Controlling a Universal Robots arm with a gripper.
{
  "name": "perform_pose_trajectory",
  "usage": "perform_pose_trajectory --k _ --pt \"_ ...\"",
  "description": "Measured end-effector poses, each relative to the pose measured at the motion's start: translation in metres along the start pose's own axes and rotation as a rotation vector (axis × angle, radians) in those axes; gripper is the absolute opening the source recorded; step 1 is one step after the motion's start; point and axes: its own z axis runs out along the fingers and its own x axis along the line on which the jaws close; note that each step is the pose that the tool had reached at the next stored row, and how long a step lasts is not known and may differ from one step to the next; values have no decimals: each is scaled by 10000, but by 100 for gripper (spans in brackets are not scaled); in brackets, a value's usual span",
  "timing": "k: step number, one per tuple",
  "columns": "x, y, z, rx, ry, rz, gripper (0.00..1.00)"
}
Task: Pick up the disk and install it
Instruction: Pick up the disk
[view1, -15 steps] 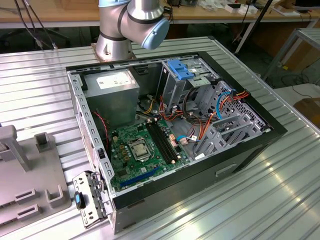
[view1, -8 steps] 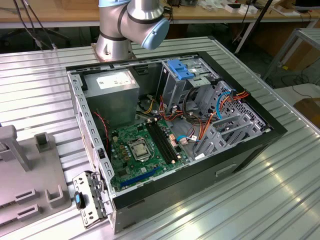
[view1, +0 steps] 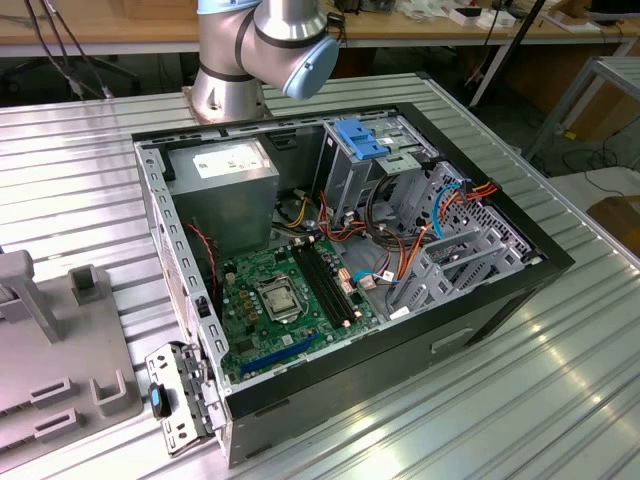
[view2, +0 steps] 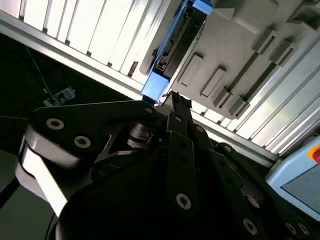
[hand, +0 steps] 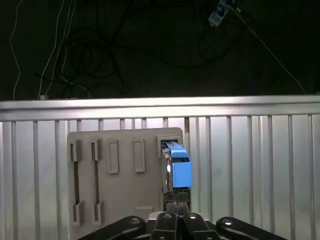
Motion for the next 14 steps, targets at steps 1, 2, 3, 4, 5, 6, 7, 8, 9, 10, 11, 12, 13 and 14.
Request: perform_pose_trajectory --k 1,2,3,4,5,6,7,8,9,10,11,12,13,14 --pt "0 2 5 41 -1 -64 11" --pt "0 6 16 86 -3 -142 17" --pt "0 16 31 95 -4 -212 29" --pt "0 26 44 94 -4 -273 29" --pt "1 34 54 91 -5 -338 36" --pt "2 45 63 88 -10 -392 48" --pt "2 56 71 89 -28 -418 48" --pt "2 58 82 93 -37 -426 54" --pt "3 58 87 91 -37 -428 54" --pt "3 59 99 89 -37 -429 54" --pt "3 59 111 91 -38 -429 54" --pt "3 60 151 84 -37 -427 54" --pt "3 60 191 81 -38 -426 54" --pt "4 60 223 80 -37 -427 54"
